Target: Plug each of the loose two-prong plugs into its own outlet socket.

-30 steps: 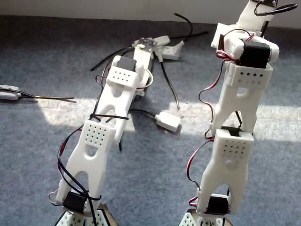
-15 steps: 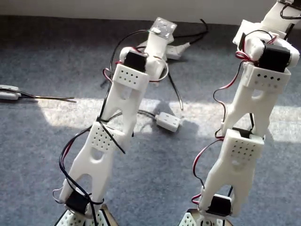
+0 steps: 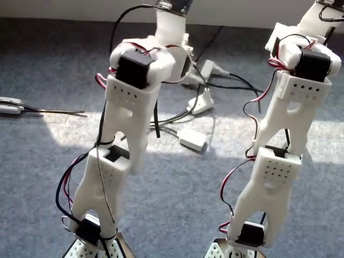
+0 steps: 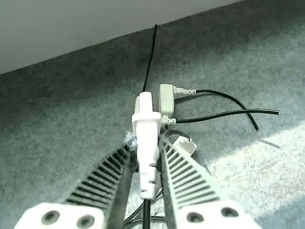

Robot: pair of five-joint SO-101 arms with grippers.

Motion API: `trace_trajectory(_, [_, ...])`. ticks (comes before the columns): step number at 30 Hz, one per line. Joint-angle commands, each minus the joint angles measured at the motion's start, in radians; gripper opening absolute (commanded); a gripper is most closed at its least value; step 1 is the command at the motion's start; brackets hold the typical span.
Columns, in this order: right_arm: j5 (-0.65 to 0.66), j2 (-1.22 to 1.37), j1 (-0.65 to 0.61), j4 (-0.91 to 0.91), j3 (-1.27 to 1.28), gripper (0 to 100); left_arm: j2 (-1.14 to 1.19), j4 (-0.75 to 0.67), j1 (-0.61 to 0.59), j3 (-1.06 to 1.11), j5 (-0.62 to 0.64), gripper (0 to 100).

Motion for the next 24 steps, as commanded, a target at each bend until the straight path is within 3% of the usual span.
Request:
trace_trajectory(1, [-0.011,-0.062,0.005,-0.03,-0.002,21.3,-0.145,0.002,-0.008,-0.035,0.008,0])
trace_trajectory(11, [-0.011,-0.067,0.005,-0.025,-0.004,21.3,-0.326,-0.005,-0.008,-0.035,0.005,1])
trace_trajectory(17, [-0.012,-0.068,-0.01,-0.012,-0.004,21.3,-0.493,-0.166,0.001,-0.036,0.005,1])
trace_trajectory(22, [-0.012,-0.07,-0.03,-0.001,-0.01,21.3,-0.641,0.015,0.113,-0.027,0.006,1])
trace_trajectory(24, [-0.012,-0.07,-0.031,-0.001,-0.007,21.3,-0.691,0.028,0.119,0.004,0.008,1])
